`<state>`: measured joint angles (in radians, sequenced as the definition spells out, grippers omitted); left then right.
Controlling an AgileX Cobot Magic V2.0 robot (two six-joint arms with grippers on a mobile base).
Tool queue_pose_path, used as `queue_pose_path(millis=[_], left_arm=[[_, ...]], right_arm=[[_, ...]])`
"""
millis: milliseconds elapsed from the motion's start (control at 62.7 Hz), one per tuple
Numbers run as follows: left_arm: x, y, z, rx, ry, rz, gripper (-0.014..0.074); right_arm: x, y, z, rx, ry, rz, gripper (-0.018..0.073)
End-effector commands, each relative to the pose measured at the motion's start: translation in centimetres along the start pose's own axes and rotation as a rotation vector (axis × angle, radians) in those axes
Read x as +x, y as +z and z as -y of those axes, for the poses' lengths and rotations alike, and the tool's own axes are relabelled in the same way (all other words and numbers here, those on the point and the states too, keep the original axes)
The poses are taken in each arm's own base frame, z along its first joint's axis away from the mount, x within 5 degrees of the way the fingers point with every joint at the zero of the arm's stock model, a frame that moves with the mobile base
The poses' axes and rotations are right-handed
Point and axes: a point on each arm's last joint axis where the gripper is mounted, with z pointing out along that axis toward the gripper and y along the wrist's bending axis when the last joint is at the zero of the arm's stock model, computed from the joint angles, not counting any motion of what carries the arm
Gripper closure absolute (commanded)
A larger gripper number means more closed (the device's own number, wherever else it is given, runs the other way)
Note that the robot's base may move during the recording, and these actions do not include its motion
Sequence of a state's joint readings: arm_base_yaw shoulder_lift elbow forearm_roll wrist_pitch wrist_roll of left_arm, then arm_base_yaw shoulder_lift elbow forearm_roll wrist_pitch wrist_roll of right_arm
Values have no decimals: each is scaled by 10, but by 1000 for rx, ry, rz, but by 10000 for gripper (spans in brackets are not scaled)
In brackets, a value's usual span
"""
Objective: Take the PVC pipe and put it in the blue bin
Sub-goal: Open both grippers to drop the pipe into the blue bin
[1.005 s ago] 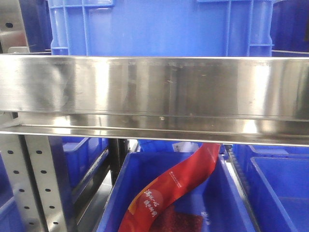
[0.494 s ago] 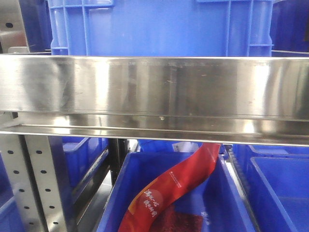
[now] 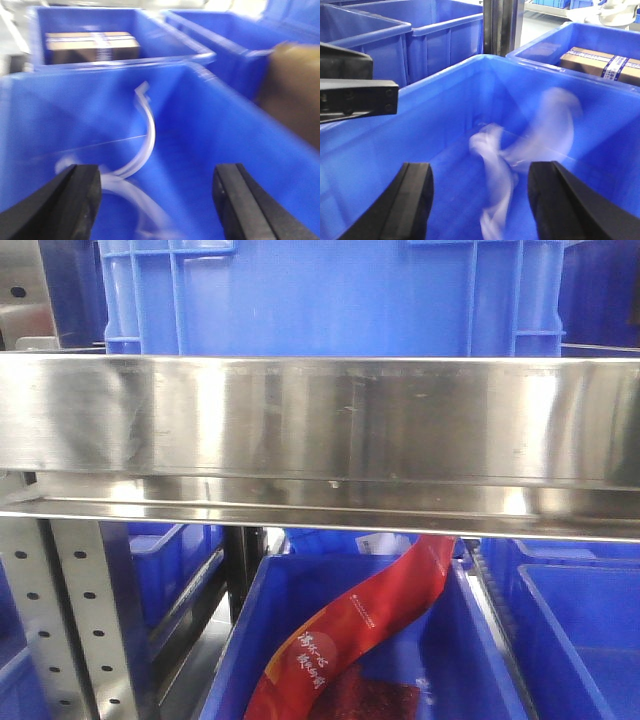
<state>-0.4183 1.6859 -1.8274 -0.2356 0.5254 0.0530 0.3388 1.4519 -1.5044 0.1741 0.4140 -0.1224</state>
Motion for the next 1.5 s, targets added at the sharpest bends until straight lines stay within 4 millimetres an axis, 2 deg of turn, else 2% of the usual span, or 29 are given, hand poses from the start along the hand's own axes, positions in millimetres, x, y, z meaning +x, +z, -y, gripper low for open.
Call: queue_pose_path(millis=[0,64,144,271,319,606,845,1021,1132,1228,1323,1483], left_arm=[[-14,-18,8,27,-21,56,233],[-17,-26,10,33,-21,61,286],[-20,-37,13,45,-26,43,415],[-21,-56,17,59,-19,-6,707],[-22,-58,16,50,-6,-2,707],[-25,-60,14,23,30,15,707],[-29,-97,28,75,26,-47,707],[-31,-122,31,80,63,-8,707],[-26,-136,36,90,64,66,707],[-10,-143,38,96,78,117,707],[19,-147,34,85,75,135,707],[67,-162,22,50,59,188,707]], right_arm=[[-13,-17,-1,3,-13,57,252],[-15,-23,-2,0,-15,59,266],[-17,-34,-4,-12,-4,45,351],[-18,-51,-7,-34,9,7,617],[-18,-52,-7,-35,9,5,724],[-19,-53,-8,-40,18,10,727],[-28,-101,-14,-70,20,26,727],[-29,-130,-15,-64,16,105,727],[-11,-138,-13,-42,27,184,727],[11,-146,-10,-18,37,250,727],[37,-158,-8,2,43,308,727],[82,-168,-6,9,53,264,727]])
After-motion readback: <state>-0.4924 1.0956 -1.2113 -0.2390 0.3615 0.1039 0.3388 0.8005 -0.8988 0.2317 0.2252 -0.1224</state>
